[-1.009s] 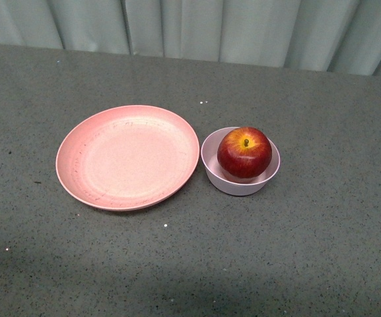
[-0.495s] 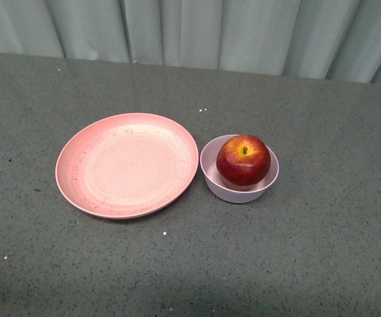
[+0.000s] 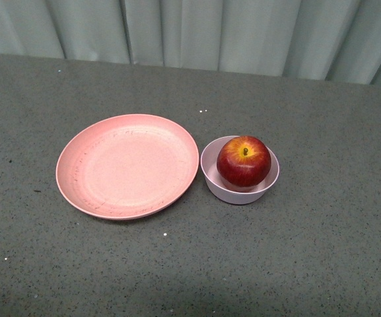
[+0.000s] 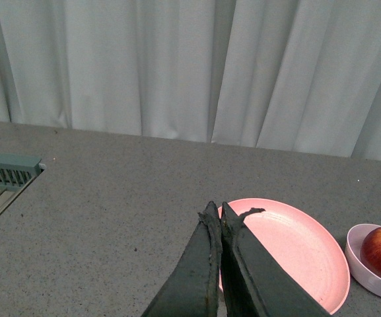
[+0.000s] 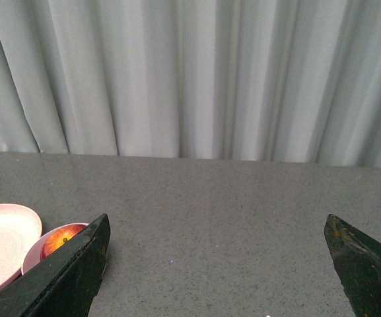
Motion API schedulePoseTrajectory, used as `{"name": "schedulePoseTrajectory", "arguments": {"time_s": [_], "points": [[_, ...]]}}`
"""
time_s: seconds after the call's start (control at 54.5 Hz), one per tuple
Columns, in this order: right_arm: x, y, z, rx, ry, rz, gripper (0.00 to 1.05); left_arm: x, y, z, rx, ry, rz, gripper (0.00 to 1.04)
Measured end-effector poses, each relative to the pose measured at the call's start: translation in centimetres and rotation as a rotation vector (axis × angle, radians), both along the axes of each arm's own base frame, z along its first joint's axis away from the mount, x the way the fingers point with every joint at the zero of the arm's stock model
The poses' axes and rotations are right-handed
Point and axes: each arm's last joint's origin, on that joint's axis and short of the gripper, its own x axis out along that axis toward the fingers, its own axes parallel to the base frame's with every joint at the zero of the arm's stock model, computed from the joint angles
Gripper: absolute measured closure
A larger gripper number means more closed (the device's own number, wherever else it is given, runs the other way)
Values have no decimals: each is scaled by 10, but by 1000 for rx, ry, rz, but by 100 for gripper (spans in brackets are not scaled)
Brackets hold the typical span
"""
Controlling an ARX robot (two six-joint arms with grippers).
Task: Move apple from plate to bowl
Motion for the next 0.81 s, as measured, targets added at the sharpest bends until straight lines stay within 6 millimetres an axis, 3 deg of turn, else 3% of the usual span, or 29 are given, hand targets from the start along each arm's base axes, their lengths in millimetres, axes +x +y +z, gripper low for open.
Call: {"name": "schedulePoseTrajectory", "arguments": {"time_s": [0.569, 0.697, 0.807], "points": [[0, 0, 0, 0, 0, 0, 9, -15, 0, -3, 0, 8, -2, 101], [0, 0, 0, 0, 0, 0, 9, -15, 0, -3, 0, 7, -2, 81], [0, 0, 0, 0, 0, 0, 9, -15, 0, -3, 0, 7, -2, 57]]}}
